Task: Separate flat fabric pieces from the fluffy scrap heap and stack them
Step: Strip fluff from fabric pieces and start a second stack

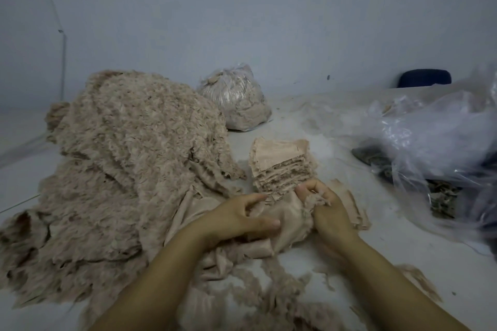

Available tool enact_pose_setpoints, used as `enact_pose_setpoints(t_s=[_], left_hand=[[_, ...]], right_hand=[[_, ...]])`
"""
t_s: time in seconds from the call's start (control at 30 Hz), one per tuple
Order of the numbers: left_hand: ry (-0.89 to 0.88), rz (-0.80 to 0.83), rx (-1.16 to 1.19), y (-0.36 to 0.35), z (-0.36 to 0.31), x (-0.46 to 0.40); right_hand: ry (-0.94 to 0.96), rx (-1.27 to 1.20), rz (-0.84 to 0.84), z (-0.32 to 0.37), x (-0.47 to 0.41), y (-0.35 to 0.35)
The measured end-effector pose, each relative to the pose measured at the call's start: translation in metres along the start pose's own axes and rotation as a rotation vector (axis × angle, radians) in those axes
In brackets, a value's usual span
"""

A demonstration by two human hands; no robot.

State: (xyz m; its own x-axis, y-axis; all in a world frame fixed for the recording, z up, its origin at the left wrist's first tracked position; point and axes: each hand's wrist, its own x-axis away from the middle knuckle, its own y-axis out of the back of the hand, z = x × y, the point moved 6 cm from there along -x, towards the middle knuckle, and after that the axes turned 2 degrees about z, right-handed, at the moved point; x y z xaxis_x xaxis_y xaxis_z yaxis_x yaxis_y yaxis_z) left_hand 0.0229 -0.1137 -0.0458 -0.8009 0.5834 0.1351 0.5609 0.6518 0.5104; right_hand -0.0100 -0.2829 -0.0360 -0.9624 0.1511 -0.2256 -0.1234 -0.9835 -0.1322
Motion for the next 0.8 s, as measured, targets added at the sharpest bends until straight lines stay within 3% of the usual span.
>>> enact_pose_setpoints(t_s=[0.1,0.17,0.23,0.3,0.4,0.47,0.53,0.67,0.73,0.8], left_hand=[[-0.103,-0.216,0.104,-0.005,-0.008,-0.011],[-0.077,-0.407,0.398,0.006,0.000,-0.008],[-0.046,-0.523,0.658,0.021,0.012,-0.004],[-0.056,-0.516,0.672,0.027,0.018,0.000],[-0.132,-0.439,0.623,0.021,0.013,-0.002],[-0.185,-0.369,0.605,0.014,0.006,-0.005],[-0.230,-0.300,0.654,0.009,-0.002,-0.007],[-0.279,-0.208,0.647,-0.002,-0.015,-0.009],[-0.282,-0.227,0.618,-0.007,-0.017,-0.010],[-0.285,-0.326,0.645,-0.004,-0.013,-0.010]], right_hand=[[0.074,0.156,-0.103,0.003,0.000,0.012],[0.151,0.317,-0.190,0.008,-0.001,0.023],[0.111,0.333,-0.209,0.008,-0.002,0.033],[0.046,0.365,0.051,0.004,-0.003,0.025],[-0.060,0.679,0.747,-0.007,0.014,-0.005],[-0.103,0.776,1.002,-0.010,0.023,-0.005],[-0.209,0.540,0.986,-0.006,0.024,-0.001],[-0.461,-0.098,0.765,-0.011,0.024,-0.005],[-0.440,-0.059,0.801,-0.008,0.026,-0.010],[-0.312,0.365,0.880,-0.005,0.028,-0.013]])
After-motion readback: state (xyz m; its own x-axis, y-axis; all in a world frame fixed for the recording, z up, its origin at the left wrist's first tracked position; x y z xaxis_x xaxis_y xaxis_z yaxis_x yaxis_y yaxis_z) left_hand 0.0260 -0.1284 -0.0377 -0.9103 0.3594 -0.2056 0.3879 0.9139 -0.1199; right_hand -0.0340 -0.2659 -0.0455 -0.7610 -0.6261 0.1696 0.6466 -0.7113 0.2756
